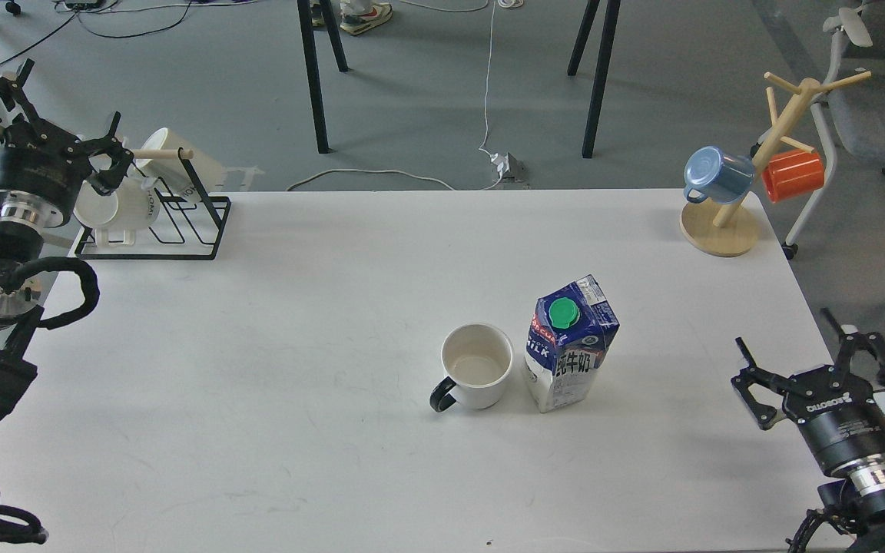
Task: Place cup and milk with both arms
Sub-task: 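Release the carton and retract the right gripper away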
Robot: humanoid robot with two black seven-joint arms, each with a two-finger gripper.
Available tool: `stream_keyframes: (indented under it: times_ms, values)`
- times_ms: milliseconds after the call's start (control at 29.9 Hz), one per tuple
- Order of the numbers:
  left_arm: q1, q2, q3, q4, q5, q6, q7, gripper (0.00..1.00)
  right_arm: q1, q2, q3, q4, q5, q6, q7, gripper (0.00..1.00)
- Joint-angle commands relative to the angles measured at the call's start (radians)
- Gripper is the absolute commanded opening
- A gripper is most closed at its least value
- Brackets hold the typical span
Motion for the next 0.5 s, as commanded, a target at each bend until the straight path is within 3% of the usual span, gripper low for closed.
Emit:
stream_keyframes:
  times_ms: [0, 134, 468]
  values:
    - [0.001, -0.006, 0.000, 0.000, -0.003, 0.000, 0.001, 1.00, 0.193, -0.024, 0.033, -0.074, 0.000, 0.000, -0.010, 0.98]
    - [-0.002, -0.029, 0.000, -0.001, -0.029, 0.000, 0.001, 1.00, 0.432, -0.078, -0.025, -0.178, 0.002, 0.000, -0.040, 0.98]
    - [-0.003, -0.046, -0.002, -0.001, -0.037, 0.000, 0.001, 1.00, 0.847, -0.017, -0.195, -0.531, 0.000, 0.000, -0.034, 0.98]
